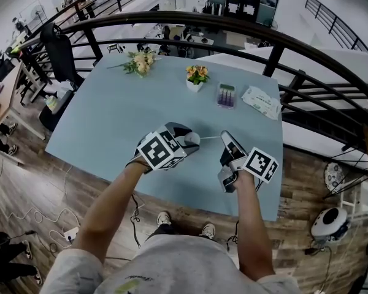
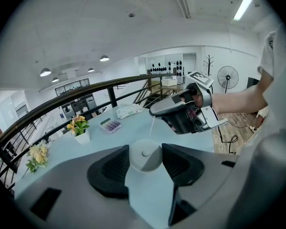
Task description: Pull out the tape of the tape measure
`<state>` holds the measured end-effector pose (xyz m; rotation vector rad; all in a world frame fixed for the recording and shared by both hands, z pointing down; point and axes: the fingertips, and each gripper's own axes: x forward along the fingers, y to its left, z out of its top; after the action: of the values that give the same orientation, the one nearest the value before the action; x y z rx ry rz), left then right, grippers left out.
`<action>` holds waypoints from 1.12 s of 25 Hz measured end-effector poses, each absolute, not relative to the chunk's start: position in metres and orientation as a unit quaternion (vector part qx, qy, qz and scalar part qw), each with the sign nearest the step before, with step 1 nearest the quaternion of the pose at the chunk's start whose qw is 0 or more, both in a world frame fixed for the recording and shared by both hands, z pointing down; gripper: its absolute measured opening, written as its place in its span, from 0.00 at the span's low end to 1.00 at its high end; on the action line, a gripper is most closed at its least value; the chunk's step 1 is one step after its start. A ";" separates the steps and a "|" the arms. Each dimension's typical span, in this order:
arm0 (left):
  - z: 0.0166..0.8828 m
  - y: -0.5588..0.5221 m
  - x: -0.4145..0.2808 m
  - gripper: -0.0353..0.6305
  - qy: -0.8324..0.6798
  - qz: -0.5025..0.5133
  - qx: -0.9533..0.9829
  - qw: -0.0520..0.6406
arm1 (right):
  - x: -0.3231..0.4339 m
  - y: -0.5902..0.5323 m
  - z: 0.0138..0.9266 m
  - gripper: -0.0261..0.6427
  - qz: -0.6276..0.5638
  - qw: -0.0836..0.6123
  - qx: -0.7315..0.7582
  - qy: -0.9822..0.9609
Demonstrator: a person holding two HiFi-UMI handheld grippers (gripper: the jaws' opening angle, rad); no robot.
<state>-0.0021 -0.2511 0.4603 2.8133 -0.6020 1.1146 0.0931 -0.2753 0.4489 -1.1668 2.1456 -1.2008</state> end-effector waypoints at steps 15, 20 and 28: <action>0.456 -0.258 -0.004 0.38 -0.196 0.371 0.908 0.012 | 0.115 -0.280 0.443 0.07 -0.422 0.224 -0.446 0.757; 0.457 -0.262 -0.017 0.38 -0.205 0.368 0.907 0.021 | 0.140 -0.281 0.438 0.07 -0.417 0.245 -0.461 0.744; 0.457 -0.263 -0.021 0.38 -0.208 0.370 0.905 0.021 | 0.137 -0.281 0.437 0.07 -0.415 0.240 -0.459 0.748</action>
<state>-0.0209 -0.2626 0.4572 2.8071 -0.6439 1.1458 0.1367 -0.2814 0.4368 -1.2549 2.0474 -1.1362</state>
